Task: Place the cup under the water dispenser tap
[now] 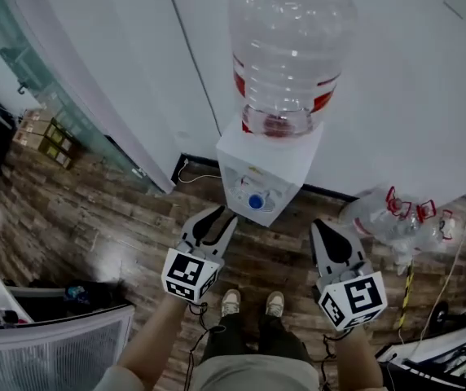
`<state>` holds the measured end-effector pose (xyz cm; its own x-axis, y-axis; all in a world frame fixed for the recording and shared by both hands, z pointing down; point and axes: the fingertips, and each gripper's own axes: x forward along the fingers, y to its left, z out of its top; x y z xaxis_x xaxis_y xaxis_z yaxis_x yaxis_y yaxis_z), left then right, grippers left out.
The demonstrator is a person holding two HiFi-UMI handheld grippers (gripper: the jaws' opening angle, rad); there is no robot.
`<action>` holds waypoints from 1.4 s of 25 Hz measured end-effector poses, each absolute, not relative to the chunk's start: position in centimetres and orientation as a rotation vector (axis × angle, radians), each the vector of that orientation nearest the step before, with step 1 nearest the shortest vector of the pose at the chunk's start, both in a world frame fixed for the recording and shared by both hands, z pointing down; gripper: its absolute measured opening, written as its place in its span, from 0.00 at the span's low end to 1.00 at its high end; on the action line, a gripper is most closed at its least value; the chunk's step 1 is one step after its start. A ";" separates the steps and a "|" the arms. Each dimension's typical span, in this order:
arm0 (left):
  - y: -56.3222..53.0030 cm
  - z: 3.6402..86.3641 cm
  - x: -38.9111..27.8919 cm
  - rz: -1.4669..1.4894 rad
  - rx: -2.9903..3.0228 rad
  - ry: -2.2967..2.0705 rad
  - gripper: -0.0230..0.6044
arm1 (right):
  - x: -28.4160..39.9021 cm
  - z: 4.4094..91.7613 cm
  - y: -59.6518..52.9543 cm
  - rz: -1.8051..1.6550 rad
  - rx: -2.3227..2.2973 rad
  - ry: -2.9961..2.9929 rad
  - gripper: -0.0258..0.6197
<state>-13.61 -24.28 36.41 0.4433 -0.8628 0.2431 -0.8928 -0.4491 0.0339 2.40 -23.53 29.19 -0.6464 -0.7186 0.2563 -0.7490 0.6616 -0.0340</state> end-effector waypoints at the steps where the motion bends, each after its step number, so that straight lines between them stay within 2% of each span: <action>1: -23.8 35.6 -13.7 0.275 2.533 -1.559 0.22 | 2.5 28.5 -23.0 0.195 1.182 -2.664 0.05; 8: -20.3 31.6 -13.3 0.285 2.612 -1.512 0.18 | 3.2 25.8 -20.3 0.169 1.158 -2.674 0.05; 12: -18.4 30.3 -13.8 0.256 2.603 -1.533 0.05 | 3.2 26.0 -19.0 0.186 1.136 -2.669 0.05; 35: -16.3 26.8 -14.7 0.243 2.652 -1.556 0.05 | 1.2 24.7 -17.7 0.142 1.071 -2.677 0.05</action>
<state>-14.72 -16.27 26.81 0.4791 -0.8623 0.1639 -0.8713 -0.4898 -0.0305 1.21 -17.75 24.66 -0.6972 -0.6644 0.2693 -0.6891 0.7247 0.0039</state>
